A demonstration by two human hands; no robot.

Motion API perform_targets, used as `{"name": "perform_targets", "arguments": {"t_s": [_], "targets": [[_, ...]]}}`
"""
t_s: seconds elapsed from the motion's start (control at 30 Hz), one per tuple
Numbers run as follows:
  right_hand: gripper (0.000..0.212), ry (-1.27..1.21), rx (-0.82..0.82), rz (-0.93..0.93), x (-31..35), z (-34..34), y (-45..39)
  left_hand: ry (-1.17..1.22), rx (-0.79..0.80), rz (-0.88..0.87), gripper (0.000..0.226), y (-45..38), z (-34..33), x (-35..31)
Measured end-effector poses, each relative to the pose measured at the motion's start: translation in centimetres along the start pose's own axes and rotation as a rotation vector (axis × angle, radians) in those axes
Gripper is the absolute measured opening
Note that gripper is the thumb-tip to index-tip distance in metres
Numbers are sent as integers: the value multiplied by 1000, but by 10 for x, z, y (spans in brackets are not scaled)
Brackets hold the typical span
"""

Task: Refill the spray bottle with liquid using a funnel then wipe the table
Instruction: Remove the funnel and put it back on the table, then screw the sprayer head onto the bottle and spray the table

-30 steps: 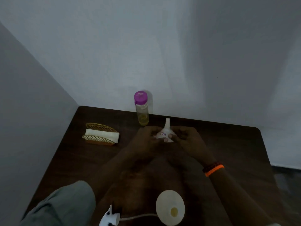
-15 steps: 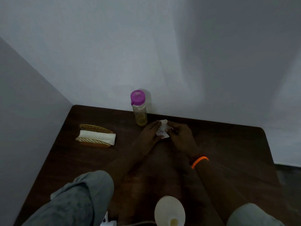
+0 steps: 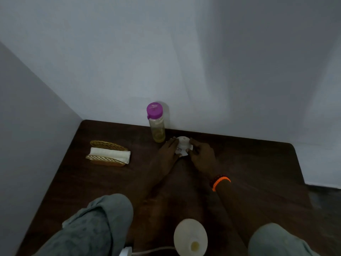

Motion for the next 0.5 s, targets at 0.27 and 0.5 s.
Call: {"name": "perform_targets", "arguments": {"t_s": [0.27,0.5], "targets": [[36,-46,-182,-162,-26,47,97,132,-210,269,28,134,31,39],[18,-161,-350,-421,-67,44,234,94,-56,319,26,273,21,94]]}}
Point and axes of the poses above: each hand's wrist, its own y-axis away from the middle knuckle, its own z-axis out of the back of the hand, x = y × z, the point moved 10 cm from there along -y, towards the middle knuckle, and after that the axes turned 6 degrees about z, right-handed, at the moved point
